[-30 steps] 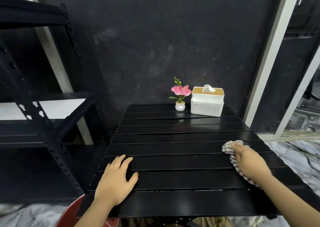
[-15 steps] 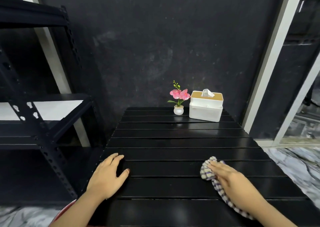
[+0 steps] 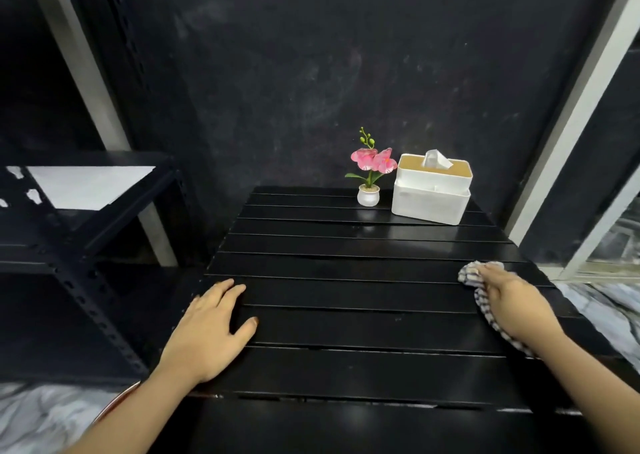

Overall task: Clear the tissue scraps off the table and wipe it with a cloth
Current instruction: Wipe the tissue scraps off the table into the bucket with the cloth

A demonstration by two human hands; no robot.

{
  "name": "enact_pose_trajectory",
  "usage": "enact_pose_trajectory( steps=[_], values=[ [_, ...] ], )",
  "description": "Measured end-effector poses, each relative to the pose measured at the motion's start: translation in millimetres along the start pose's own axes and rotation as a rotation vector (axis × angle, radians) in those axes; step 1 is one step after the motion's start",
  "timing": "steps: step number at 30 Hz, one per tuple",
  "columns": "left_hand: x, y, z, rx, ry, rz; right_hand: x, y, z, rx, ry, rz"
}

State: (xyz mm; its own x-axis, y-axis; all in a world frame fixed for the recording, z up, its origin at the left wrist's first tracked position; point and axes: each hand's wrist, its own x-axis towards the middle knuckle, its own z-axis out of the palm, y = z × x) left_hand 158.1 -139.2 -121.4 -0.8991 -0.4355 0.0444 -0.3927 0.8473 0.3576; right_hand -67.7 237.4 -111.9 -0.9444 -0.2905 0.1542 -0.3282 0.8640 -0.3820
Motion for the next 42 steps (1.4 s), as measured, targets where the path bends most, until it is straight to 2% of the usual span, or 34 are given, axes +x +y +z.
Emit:
enact_pose_trajectory(
  steps=[6, 13, 19, 21, 23, 27, 31, 34, 42],
  values=[
    [-0.1, 0.3, 0.5, 0.001, 0.012, 0.015, 20.9, -50.6, 32.6, 0.008, -0.034, -0.072],
    [-2.4, 3.3, -2.0, -0.004, 0.008, 0.011, 4.6, -103.7, 55.6, -0.008, -0.119, -0.243],
    [9.0, 3.4, -13.5, -0.033, -0.056, 0.003, -26.3, -97.1, 45.6, 0.112, -0.178, -0.451],
    [18.9, 2.6, -18.4, -0.041, -0.058, 0.0, -33.0, -86.5, 38.4, 0.148, -0.135, -0.426],
    [27.1, 0.4, -19.7, -0.021, -0.065, 0.0, -30.8, -66.8, 31.1, 0.113, -0.066, -0.299],
    [33.4, -5.8, -13.6, -0.004, -0.064, 0.004, -5.8, -23.7, 18.7, 0.029, -0.045, -0.076],
    [34.9, -9.8, -9.3, -0.01, -0.043, 0.015, 28.6, -12.5, 16.9, -0.043, 0.017, 0.057],
    [36.7, -11.8, -6.4, -0.008, -0.016, 0.026, 55.5, -16.9, 22.4, -0.037, 0.021, 0.079],
    [38.3, -15.2, -3.0, -0.017, 0.024, 0.061, 110.9, -51.5, 50.9, -0.084, -0.024, -0.017]
  ],
)
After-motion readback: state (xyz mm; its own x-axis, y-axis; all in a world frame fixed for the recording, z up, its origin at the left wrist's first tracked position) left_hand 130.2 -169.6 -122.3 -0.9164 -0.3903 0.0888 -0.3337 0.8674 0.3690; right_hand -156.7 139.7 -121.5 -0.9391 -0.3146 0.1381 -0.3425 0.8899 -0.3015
